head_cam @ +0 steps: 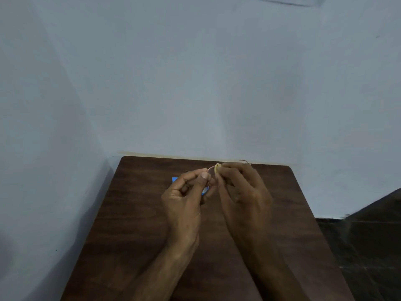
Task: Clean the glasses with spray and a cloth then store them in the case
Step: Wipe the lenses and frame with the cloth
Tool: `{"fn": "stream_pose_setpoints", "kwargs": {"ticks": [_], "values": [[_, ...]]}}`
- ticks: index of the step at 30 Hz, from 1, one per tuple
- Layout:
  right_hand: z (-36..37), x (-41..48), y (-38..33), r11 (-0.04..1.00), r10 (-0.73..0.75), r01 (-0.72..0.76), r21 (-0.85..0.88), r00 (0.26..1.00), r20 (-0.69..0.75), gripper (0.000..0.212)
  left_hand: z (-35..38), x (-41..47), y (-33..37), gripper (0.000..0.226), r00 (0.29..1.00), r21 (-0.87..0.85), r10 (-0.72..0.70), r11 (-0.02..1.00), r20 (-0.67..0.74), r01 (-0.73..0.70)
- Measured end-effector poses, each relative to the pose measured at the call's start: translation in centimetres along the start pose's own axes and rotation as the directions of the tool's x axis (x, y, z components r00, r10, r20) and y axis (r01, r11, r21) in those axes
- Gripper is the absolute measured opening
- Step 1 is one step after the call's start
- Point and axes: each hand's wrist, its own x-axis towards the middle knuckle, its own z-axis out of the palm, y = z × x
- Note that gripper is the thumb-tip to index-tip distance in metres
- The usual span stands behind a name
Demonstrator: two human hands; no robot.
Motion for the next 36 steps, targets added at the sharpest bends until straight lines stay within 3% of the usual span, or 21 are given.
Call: {"fn": "stream_pose_setpoints", "kwargs": {"ticks": [5, 11, 15, 23, 29, 36], "values": [[-1.2, 0.8, -1.5, 0.996, -0.084, 0.085, 0.039, 0.996, -0.018, 0.009, 0.9, -0.8, 1.2, 0.01, 0.997, 0.02, 0.073, 0.997, 0.025, -0.074], [-2.4, 2.0, -1.0, 0.996, -0.08, 0.077, -0.038, 0.994, -0.07, 0.01, 1.8, -1.3, 2.0, 0.012, 0.996, -0.06, 0.083, 0.995, 0.034, -0.081], [-2.5, 1.6, -1.9, 0.991, -0.128, 0.129, 0.017, 0.99, -0.059, 0.008, 2.2, -1.5, 2.6, 0.012, 0.996, -0.049, 0.083, 0.995, 0.028, -0.081], [-4.3, 2.9, -0.5, 0.995, -0.099, 0.101, 0.019, 0.992, -0.079, 0.012, 3.5, -1.9, 3.7, 0.026, 0.999, -0.179, 0.034, 0.983, 0.027, -0.029], [-4.9, 2.7, -0.8, 0.979, -0.199, 0.2, 0.035, 0.979, -0.04, 0.004, 4.8, -2.3, 3.7, 0.012, 0.999, -0.222, -0.053, 0.974, 0.009, 0.053], [-5.6, 5.2, 0.6, 0.979, -0.2, 0.202, 0.01, 0.975, -0.1, 0.017, 6.3, -2.5, 4.1, 0.016, 0.999, -0.225, -0.008, 0.974, 0.052, 0.02]]}}
